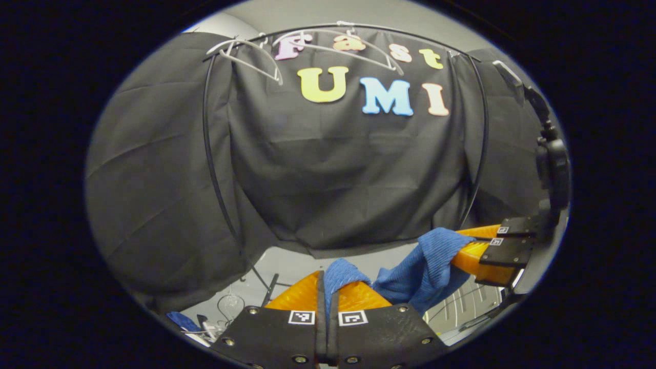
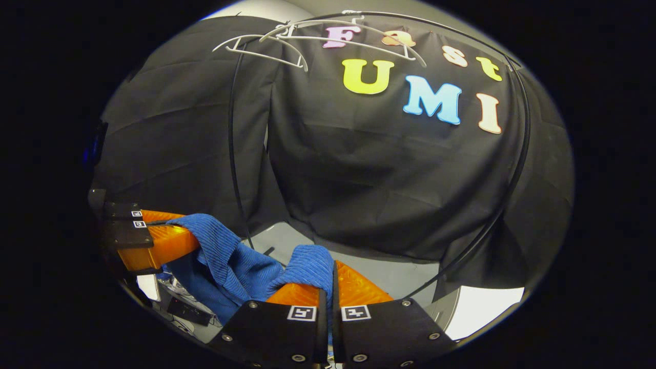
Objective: Grasp the clothes on the hanger with both hands and then place them into the laundry hamper below.
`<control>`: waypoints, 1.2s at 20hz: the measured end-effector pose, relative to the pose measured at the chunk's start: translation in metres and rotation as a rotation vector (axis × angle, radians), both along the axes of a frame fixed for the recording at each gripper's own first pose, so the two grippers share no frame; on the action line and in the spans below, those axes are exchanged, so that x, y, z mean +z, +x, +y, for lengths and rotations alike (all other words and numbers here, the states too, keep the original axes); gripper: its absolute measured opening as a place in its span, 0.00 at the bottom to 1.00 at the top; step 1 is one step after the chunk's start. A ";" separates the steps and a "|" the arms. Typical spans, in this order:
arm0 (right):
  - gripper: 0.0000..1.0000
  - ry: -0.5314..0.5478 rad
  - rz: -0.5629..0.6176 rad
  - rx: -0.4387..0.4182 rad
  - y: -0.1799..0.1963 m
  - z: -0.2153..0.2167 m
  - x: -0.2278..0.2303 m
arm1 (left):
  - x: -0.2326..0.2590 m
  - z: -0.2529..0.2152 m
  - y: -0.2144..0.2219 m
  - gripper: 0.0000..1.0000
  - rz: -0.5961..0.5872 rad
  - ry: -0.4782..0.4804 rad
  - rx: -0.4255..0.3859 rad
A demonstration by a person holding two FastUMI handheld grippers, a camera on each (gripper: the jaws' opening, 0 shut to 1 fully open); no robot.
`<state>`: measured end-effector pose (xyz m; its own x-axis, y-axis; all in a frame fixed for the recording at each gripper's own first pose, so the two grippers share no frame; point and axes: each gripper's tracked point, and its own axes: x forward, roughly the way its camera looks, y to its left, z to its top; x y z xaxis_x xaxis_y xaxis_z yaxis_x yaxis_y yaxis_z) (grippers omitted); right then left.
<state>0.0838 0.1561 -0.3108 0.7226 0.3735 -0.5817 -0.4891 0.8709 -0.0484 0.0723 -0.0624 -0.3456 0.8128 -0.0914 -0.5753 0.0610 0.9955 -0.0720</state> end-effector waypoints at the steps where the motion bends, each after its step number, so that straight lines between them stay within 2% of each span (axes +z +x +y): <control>1: 0.04 -0.008 0.022 0.000 -0.004 -0.001 -0.008 | -0.010 0.000 -0.003 0.01 0.026 0.003 0.003; 6: 0.08 -0.059 0.132 -0.018 -0.022 -0.011 -0.048 | -0.065 0.002 -0.030 0.02 0.165 -0.008 -0.009; 8: 0.15 -0.085 0.171 -0.024 -0.029 -0.016 -0.060 | -0.079 -0.003 -0.037 0.04 0.221 -0.023 -0.021; 9: 0.27 -0.097 0.197 -0.019 -0.037 -0.017 -0.060 | -0.089 -0.004 -0.036 0.06 0.245 -0.024 -0.021; 10: 0.36 -0.100 0.214 -0.013 -0.042 -0.017 -0.064 | -0.090 -0.002 -0.043 0.36 0.263 -0.028 -0.030; 11: 0.51 -0.119 0.235 -0.008 -0.046 -0.019 -0.071 | -0.094 -0.003 -0.046 0.67 0.283 -0.030 -0.035; 12: 0.57 -0.117 0.232 -0.009 -0.048 -0.020 -0.075 | -0.094 -0.001 -0.053 0.97 0.288 -0.025 -0.036; 13: 0.71 -0.113 0.224 -0.012 -0.047 -0.019 -0.075 | -0.095 0.001 -0.052 1.00 0.285 -0.015 -0.036; 14: 0.78 -0.114 0.217 -0.014 -0.046 -0.018 -0.073 | -0.095 0.001 -0.052 0.98 0.281 -0.013 -0.039; 15: 0.89 -0.116 0.209 -0.013 -0.045 -0.018 -0.070 | -0.092 0.001 -0.050 0.98 0.279 -0.013 -0.041; 17: 0.95 -0.118 0.190 -0.015 -0.044 -0.016 -0.064 | -0.089 0.003 -0.050 0.98 0.269 -0.007 -0.040; 24: 0.96 -0.075 0.112 -0.056 -0.042 -0.012 -0.028 | -0.051 0.020 -0.047 0.98 0.184 0.008 -0.030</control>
<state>0.0423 0.1441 -0.3389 0.6700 0.2870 -0.6846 -0.4461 0.8928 -0.0623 0.0258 -0.0423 -0.3967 0.6907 -0.1089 -0.7149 0.0770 0.9940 -0.0771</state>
